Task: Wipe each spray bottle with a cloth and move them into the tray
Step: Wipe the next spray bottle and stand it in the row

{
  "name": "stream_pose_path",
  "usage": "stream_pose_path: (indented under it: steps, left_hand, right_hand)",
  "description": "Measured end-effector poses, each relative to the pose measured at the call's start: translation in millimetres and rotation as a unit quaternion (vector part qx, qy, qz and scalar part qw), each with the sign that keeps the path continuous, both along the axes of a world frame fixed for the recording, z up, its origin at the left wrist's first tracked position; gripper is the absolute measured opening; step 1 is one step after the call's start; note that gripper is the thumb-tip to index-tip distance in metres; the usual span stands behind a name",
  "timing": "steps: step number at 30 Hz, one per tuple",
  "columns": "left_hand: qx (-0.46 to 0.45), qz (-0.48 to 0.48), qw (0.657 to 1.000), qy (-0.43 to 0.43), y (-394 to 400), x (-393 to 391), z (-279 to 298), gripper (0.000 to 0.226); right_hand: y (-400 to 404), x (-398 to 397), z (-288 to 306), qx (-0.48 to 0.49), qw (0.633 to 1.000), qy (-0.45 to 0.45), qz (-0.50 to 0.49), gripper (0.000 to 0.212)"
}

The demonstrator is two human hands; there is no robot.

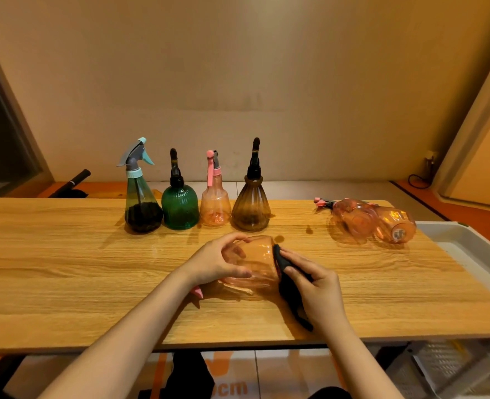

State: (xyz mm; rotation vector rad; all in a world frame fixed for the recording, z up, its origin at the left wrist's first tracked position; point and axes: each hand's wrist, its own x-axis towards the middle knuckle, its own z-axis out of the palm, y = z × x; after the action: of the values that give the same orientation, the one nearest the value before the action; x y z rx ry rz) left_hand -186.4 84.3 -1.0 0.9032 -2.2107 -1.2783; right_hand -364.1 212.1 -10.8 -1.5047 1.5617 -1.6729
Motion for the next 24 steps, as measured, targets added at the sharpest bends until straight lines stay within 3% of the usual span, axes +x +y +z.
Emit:
stream_pose_path:
  steps: [6, 9, 12, 14, 16, 18, 24]
  left_hand:
    - [0.020, -0.036, 0.998, -0.049, 0, 1, 6, 0.066]
    - [-0.001, -0.074, 0.991, -0.109, 2, 2, 15, 0.074]
    - [-0.089, -0.093, 0.967, -0.222, 3, 9, 27, 0.087]
    - [-0.112, -0.033, 0.965, -0.235, 14, 16, 31, 0.092]
    - [-0.153, 0.104, 0.963, -0.195, 41, 17, 29, 0.087]
    - [-0.197, 0.228, 0.940, -0.158, 77, 11, 20, 0.074]
    - [-0.136, 0.295, 0.933, -0.155, 113, -18, 5, 0.066]
  right_hand:
    - [-7, -15, 0, 0.042, 0.985, -0.157, -0.051, 0.031]
    - [-15, -13, 9, 0.064, 0.981, -0.178, -0.048, 0.027]
    - [-19, -11, 15, 0.072, 0.984, -0.158, -0.037, 0.027]
    - [-21, -11, 16, 0.080, 0.986, -0.144, -0.032, 0.027]
    - [-23, -13, 16, 0.089, 0.986, -0.136, -0.029, 0.026]
    - [-25, -13, 16, 0.091, 0.988, -0.124, -0.027, 0.026]
    - [-22, -3, 17, 0.082, 0.991, -0.107, -0.016, 0.026]
